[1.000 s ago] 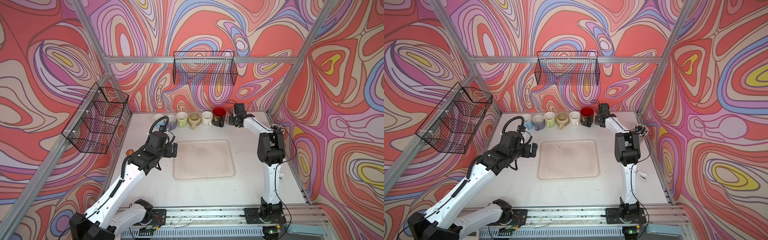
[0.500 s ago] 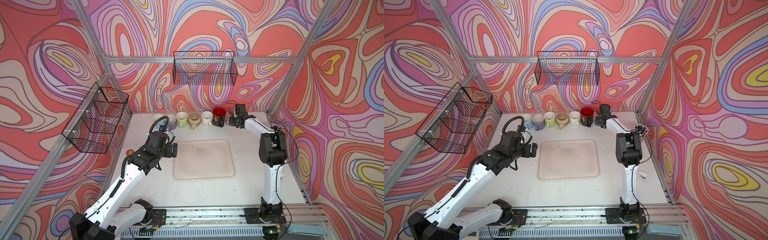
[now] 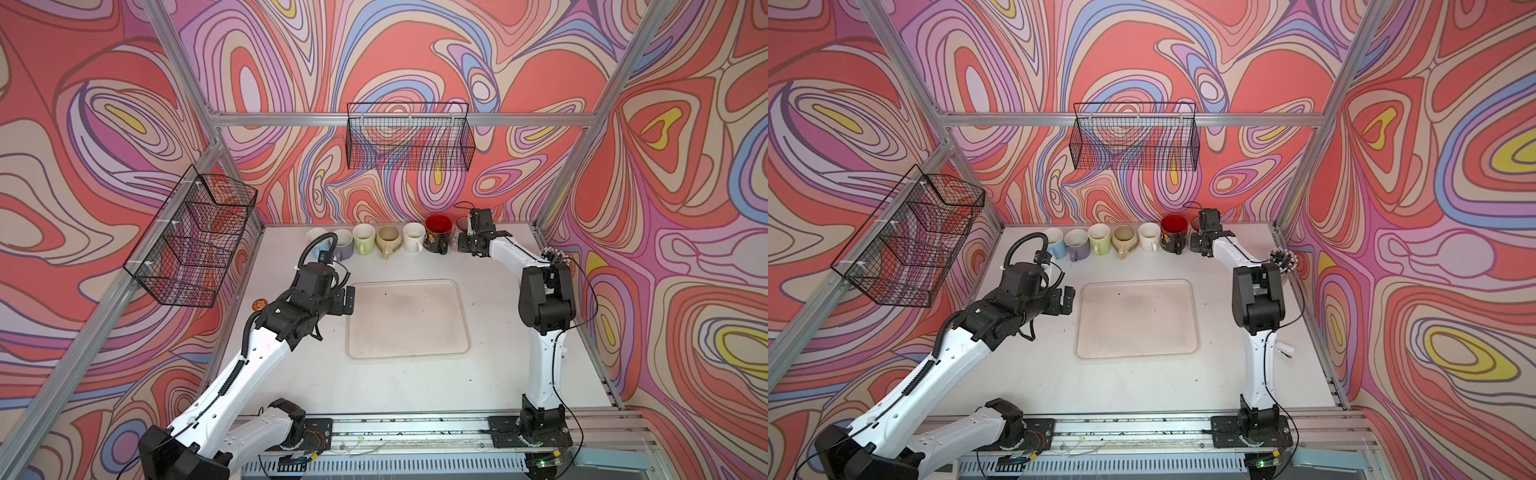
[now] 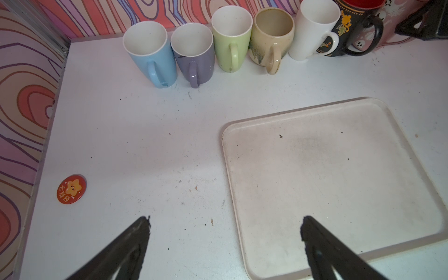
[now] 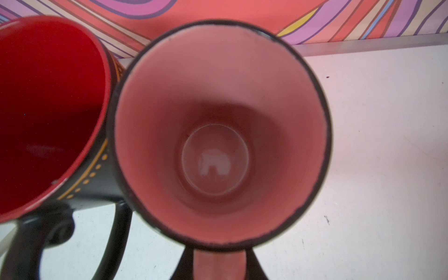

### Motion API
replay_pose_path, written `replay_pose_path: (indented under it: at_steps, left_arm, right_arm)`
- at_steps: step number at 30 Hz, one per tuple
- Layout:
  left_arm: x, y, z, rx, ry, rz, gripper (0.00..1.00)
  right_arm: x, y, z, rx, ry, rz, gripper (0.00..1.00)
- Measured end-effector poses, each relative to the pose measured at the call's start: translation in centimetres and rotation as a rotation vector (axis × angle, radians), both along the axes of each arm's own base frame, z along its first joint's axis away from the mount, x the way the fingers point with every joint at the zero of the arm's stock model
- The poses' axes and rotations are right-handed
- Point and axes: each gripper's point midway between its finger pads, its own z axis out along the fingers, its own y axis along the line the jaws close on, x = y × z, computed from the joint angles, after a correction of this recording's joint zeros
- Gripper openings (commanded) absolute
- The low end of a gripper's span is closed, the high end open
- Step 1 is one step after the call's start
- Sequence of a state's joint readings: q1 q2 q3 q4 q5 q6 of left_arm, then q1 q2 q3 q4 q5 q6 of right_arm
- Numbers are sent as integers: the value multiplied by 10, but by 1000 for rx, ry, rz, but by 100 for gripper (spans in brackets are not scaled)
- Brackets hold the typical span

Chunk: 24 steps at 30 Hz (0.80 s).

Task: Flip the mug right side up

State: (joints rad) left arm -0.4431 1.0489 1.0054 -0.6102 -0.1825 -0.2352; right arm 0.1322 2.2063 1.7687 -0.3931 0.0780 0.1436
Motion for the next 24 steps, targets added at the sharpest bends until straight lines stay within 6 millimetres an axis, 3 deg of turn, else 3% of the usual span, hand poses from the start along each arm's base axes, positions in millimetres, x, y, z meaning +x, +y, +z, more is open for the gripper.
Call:
replay_pose_path:
  at_steps: [4,10,15,20,24]
  left_arm:
    - [0,0,0,0,0,0,100]
    - [0,0,0,0,0,0,100]
    - [0,0,0,0,0,0,100]
    - [0,0,0,1,0,1,100]
    - [0,1,0,4,-2,3,100]
  right_arm:
    - [0,0,0,0,0,1,6]
    - [-2,3,-1,6,3,6,28]
    - [-6,8,-6,14,16,19,40]
    - [-9,10,-8,19,24,23,48]
    - [-13,10,2,23,12,22,51]
